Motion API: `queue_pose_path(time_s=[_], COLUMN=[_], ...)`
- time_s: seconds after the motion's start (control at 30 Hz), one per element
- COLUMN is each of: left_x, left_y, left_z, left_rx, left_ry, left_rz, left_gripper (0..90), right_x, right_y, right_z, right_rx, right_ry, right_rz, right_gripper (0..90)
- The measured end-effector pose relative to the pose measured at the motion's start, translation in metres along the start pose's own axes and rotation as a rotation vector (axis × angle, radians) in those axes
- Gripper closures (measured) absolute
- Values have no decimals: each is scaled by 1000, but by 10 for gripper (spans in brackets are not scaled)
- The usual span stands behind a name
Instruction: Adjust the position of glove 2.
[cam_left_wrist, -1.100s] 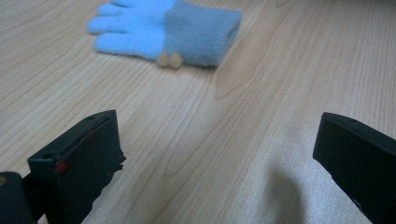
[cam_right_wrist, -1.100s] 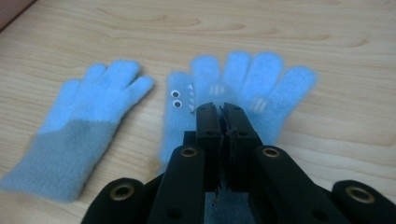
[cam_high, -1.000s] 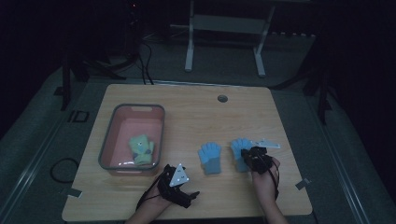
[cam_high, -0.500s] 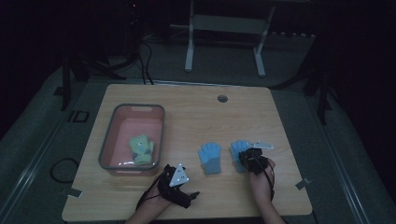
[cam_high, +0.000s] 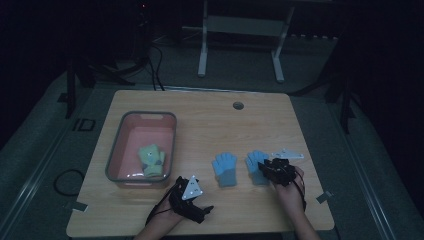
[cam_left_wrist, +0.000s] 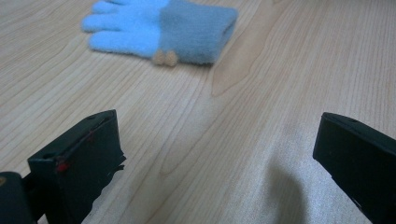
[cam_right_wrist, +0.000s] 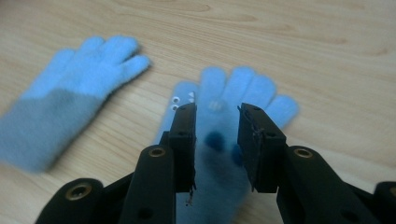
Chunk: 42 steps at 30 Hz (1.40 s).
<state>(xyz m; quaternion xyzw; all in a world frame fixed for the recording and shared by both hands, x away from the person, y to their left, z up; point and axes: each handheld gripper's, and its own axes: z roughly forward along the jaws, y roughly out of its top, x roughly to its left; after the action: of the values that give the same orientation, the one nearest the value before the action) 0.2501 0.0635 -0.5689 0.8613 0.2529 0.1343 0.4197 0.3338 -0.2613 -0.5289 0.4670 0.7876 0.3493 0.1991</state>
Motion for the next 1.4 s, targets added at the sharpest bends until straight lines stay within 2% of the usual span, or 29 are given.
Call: queue_pose_path(time_s=[0.1, 0.27, 0.47, 0.57, 0.77, 0.87, 0.97, 1.03, 1.1, 1.17, 1.27, 1.33, 1.4], left_x=[0, 1, 1, 1, 1, 1, 0, 0, 0, 0, 1, 1, 1], left_y=[0, 0, 0, 0, 0, 0, 0, 0, 0, 0, 0, 0, 0], left_z=[0, 0, 0, 0, 0, 0, 0, 0, 0, 0, 0, 0, 0], left_rx=[0, -2, -2, -1, -3, -3, -1, -1, -1, -1, -1, -2, -1], left_ry=[-1, -4, -4, -5, -6, -6, -5, -5, -4, -5, -6, -9, -9], left_rz=[-1, -4, -3, -5, -4, -3, -1, 0, 0, 0, -2, -6, -6], left_gripper=[13, 13, 13, 13, 13, 13, 13, 13, 13, 13, 13, 13, 13], right_x=[-9, -22, -30, -30, -29, -27, -25, -24, -23, -20, -18, -16, -16], right_y=[0, 3, 2, 0, -2, -5, -8, -9, -10, -11, -9, -5, 2], right_z=[-2, -4, 1, 6, 18, 23, 23, 23, 22, 22, 19, 13, 6], right_rx=[1, 8, 39, 55, 58, 71, 56, 47, 46, 44, 31, 18, 6], right_ry=[33, 135, 201, 213, 218, 203, 193, 182, 170, 153, 135, 114, 112], right_rz=[-46, -114, -193, -221, -207, -223, -219, -226, -212, -210, -164, -165, -143], right_gripper=[666, 668, 662, 657, 642, 641, 652, 702, 804, 838, 860, 864, 865])
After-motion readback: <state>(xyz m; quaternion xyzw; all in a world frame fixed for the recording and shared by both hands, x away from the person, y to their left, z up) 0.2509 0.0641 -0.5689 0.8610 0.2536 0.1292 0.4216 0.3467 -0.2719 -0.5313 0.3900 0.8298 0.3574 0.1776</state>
